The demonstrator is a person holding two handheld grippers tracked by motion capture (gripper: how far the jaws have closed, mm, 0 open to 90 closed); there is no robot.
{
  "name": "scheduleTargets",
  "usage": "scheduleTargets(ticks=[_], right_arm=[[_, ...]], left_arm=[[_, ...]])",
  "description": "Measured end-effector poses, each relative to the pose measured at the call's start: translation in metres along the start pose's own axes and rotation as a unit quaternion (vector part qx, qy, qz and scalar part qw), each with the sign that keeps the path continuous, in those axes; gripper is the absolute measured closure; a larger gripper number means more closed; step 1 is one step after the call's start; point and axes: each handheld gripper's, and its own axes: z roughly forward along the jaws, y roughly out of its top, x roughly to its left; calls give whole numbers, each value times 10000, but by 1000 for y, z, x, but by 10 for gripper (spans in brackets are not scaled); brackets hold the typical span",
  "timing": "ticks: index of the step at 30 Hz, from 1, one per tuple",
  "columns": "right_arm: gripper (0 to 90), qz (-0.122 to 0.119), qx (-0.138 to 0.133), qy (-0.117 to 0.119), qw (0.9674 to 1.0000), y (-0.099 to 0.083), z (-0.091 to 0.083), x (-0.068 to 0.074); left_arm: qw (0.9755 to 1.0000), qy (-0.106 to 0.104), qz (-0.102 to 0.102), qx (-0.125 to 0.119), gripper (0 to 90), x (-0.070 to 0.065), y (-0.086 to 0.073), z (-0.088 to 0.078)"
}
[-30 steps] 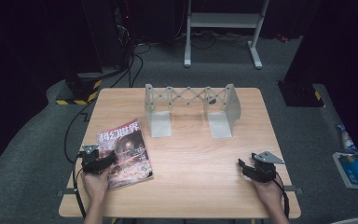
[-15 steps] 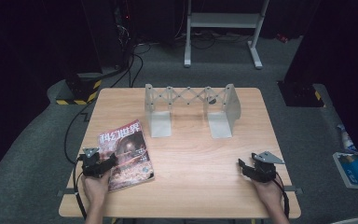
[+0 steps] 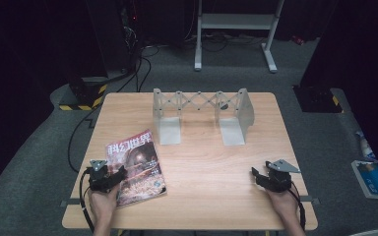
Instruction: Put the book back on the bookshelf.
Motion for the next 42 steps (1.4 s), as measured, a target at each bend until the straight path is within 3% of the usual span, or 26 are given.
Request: scheduleTargets(ticks=[17, 22, 42], right_arm=[[345, 0, 1, 1, 10000, 0, 0, 0], [345, 6, 3, 3, 10000, 0, 0, 1], [346, 11, 5, 14, 10000, 0, 0, 1]], left_arm=[[9999, -87, 116, 68, 305, -10, -14, -17], [9997, -99, 241, 42, 311, -14, -19, -23], [9987, -315, 380, 155, 313, -25, -34, -42]])
